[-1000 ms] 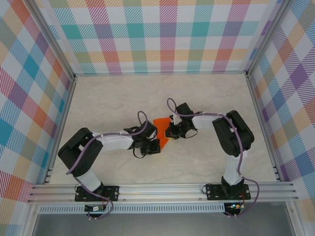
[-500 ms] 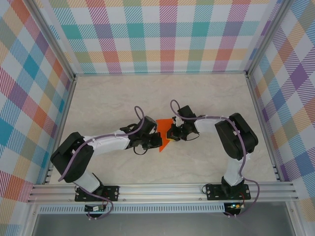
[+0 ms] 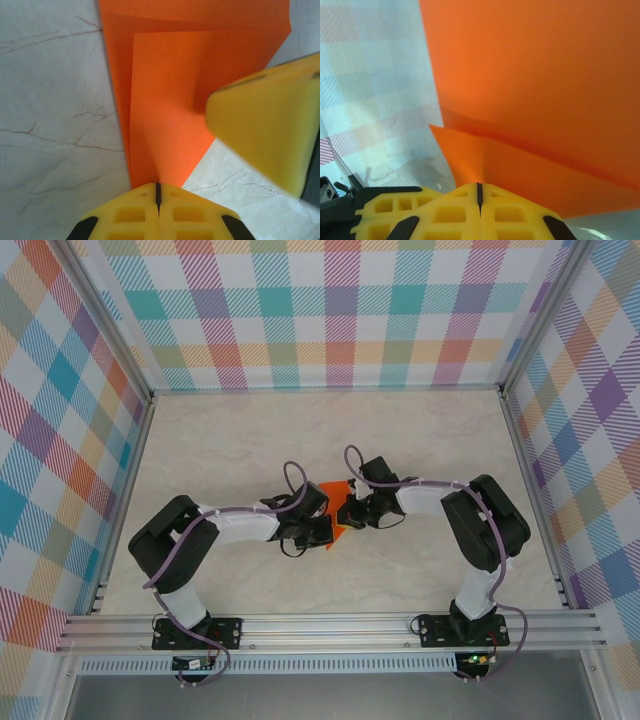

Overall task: Fold a paper plane with a square sheet of paper (pick it up from the middle)
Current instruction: Third fold the triangle at the center of the table.

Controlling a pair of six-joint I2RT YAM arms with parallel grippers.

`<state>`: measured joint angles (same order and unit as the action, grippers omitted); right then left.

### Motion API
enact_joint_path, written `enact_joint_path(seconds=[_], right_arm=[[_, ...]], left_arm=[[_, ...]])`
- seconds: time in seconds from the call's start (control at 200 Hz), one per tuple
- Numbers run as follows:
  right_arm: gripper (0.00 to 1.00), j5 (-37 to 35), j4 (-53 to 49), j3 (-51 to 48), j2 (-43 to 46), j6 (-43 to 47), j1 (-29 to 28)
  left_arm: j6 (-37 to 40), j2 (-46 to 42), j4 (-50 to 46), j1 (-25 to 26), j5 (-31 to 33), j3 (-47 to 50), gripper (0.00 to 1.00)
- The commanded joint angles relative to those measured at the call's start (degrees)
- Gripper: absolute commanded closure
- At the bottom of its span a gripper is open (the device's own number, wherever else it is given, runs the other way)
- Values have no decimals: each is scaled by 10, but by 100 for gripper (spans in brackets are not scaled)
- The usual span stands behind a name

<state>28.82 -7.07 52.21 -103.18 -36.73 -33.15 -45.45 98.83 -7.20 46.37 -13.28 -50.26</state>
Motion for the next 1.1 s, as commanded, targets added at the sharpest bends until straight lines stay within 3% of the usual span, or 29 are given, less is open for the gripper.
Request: enact_joint_path(seconds=[0.0, 0.185, 0.43, 0.685, 0.85, 0.99, 1.095], right_arm=[[100, 14, -4, 2, -9, 27, -10], [100, -33, -37, 17, -39, 63, 6], [100, -64, -23, 20, -47, 103, 101], [100, -90, -32, 22, 18, 84, 117], [87, -37, -19, -26, 80, 18, 117], [70, -8, 0, -58, 105, -33, 117], [61, 16, 15, -69, 104, -62, 116]], left_arm=[[2, 14, -59, 6, 25, -11, 100], [5, 17, -121, 5, 42, -16, 100], [14, 30, -150, 5, 36, -13, 100], [55, 5, -157, 4, 45, -32, 100], [75, -45, -100, 3, 1, -65, 96], [72, -38, -105, 4, 45, -100, 85], [66, -9, -127, 3, 91, -128, 85]])
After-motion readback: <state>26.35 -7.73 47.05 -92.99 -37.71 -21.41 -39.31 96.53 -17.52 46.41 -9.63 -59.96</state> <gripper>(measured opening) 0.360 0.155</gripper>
